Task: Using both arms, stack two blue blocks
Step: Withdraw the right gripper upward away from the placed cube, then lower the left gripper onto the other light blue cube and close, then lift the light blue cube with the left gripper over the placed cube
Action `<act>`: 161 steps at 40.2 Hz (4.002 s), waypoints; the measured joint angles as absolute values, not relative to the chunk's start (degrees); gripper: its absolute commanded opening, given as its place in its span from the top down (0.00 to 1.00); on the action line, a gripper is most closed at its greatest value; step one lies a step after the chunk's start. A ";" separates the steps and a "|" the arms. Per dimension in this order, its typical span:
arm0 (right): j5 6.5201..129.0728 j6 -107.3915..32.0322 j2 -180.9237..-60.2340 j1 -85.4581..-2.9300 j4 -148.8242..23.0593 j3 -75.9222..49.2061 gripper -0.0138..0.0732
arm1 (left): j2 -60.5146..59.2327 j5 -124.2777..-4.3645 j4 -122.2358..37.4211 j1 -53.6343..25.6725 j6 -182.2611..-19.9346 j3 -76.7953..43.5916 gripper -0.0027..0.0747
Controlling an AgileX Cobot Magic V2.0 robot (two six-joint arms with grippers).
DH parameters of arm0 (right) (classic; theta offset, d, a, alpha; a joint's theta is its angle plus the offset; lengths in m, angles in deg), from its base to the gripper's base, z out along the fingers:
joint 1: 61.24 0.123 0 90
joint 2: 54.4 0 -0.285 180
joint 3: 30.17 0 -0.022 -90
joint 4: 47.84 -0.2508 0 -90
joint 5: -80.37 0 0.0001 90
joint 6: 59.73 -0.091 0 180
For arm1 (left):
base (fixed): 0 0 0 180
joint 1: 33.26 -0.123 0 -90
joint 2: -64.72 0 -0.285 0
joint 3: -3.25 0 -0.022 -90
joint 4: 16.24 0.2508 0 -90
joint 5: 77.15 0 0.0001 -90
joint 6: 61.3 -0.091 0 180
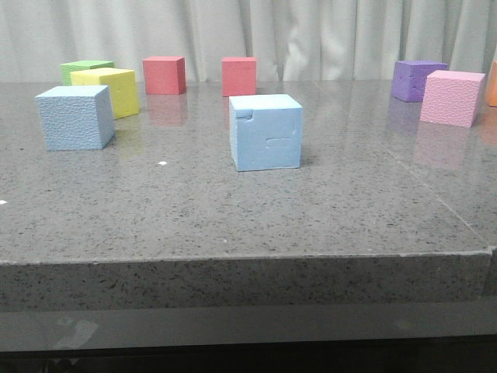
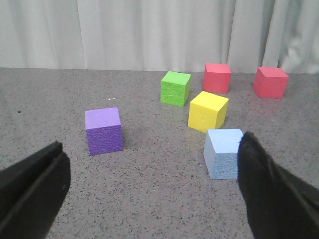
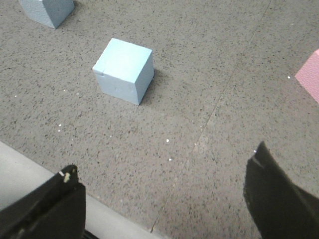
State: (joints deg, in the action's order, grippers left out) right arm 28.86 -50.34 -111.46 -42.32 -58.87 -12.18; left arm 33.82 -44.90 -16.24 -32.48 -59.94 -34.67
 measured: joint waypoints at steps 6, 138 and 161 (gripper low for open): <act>28.90 -50.34 -104.11 -42.32 -58.90 -7.63 0.10 | 33.82 -44.90 -16.24 -32.48 -59.94 -34.67 0.11; 28.90 -50.36 -97.53 -42.41 -59.00 -4.87 0.10 | -51.15 -14.32 -13.21 -14.16 -51.91 22.39 0.52; 28.90 -50.36 -97.53 -42.41 -59.00 -4.87 0.10 | -51.15 -5.43 -22.30 -1.23 -95.40 42.92 0.52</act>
